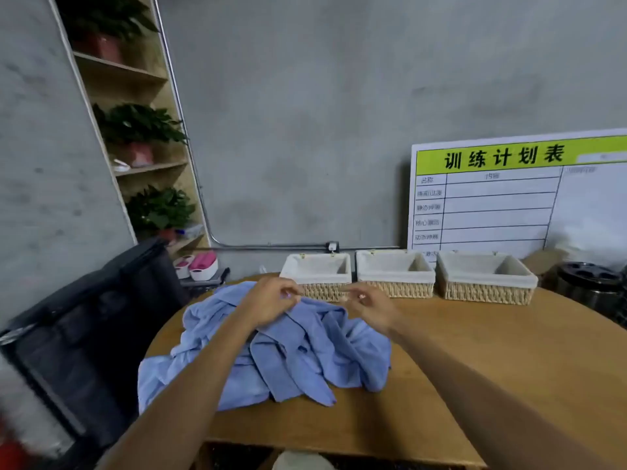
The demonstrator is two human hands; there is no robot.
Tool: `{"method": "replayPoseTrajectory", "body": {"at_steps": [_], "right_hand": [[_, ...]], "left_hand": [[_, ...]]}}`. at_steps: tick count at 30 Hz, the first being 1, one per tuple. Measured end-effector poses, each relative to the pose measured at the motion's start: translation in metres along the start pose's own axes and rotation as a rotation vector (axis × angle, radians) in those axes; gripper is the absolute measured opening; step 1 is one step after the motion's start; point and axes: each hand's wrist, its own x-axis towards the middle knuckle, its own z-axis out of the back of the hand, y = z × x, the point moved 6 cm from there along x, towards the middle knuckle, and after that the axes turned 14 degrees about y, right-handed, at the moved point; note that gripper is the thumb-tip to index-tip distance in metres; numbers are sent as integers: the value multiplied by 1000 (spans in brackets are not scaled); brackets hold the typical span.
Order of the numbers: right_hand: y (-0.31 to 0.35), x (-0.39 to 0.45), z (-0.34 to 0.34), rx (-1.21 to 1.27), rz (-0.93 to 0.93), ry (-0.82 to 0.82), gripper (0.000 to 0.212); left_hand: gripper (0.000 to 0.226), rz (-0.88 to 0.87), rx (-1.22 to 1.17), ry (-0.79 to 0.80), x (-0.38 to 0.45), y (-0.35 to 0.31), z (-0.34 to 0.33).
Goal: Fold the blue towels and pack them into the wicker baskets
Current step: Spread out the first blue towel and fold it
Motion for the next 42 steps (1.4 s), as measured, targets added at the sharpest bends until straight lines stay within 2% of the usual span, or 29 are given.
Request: {"method": "replayPoseTrajectory", "body": {"at_steps": [4,7,12,15,18,20,22,24,27,29,31,36,39,42], "right_hand": [[0,13,-25,-112,6,115,30],[2,23,-45,-127,44,165,31],[-11,36,-77,-110,15,165,35],[-17,41,-84,-97,-10,124,34],[-22,46,-80,-11,-36,78,18],[-22,49,-73,64,-63,49,5],[-20,53,-63,110,-77,41,8],[-17,55,-51,169,-83,63,2],[-10,59,-35,206,-75,142,4],[-4,62,-20,201,-57,133,9],[2,63,-2,196,-41,97,12],[9,50,55,-21,24,19,13],[5,36,86,-246,14,-1,13],[-7,17,120,-294,-25,-64,14]], "left_hand": [[7,31,99,103,0,17,-6],[5,34,38,170,-3,42,-16],[19,54,-114,45,-13,64,-22],[14,41,-159,-17,-9,60,-20],[9,0,-201,-54,-3,50,-15],[7,-11,-240,-93,2,43,-10],[11,2,-272,-128,4,39,-7],[17,16,-251,-104,8,38,-7],[10,16,-115,-44,18,33,-8],[34,-33,-54,-25,29,25,-11],[43,-38,-52,-8,41,17,-11],[26,5,13,130,70,-4,-20],[40,-22,-16,126,82,-16,-26],[39,-51,-12,97,87,-28,-25]]}}
